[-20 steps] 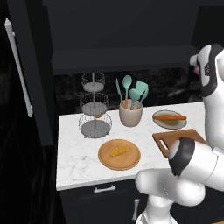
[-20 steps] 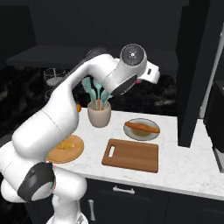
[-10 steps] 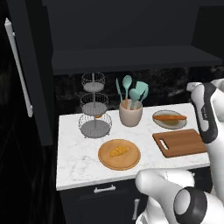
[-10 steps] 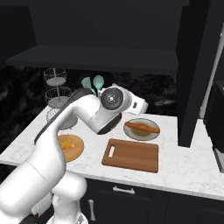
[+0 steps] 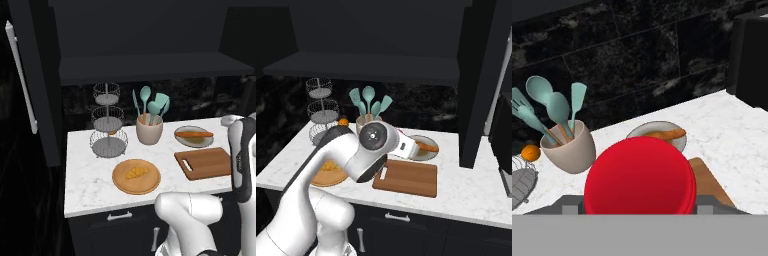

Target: From the different types of pastries on the counter, select a croissant and place it on the cutting board. Then retrieve a jar of jam from the cabinet and place it alongside the croissant on the cutting board.

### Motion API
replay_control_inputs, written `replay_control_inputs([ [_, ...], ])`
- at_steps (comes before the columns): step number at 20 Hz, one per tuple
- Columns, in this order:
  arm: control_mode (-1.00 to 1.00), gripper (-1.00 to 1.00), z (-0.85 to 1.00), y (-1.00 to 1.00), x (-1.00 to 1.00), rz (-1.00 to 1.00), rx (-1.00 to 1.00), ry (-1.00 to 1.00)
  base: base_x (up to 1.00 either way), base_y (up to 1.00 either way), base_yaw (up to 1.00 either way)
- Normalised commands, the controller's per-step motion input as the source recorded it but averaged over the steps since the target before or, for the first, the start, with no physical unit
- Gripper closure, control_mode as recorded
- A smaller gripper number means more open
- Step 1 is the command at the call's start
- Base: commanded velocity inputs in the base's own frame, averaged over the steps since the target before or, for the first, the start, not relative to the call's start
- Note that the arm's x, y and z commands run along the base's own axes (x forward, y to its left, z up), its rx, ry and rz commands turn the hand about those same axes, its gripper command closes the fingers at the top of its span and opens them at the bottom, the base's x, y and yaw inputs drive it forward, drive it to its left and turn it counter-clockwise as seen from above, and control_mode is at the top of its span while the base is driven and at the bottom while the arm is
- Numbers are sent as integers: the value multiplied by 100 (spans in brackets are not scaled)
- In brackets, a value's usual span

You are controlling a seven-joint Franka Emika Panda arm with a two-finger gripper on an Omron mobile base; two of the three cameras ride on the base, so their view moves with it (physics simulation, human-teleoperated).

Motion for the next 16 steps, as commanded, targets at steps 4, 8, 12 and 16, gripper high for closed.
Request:
replay_control_inputs([
  [4,-100,100,-28,1,-56,-1,6,1,0,0,0],
  [8,-100,100,-59,0,-98,-4,0,0,0,0,0],
  [12,-100,100,-23,3,-40,0,0,0,0,0,0],
  [16,-100,100,-7,0,20,0,0,1,0,0,0],
])
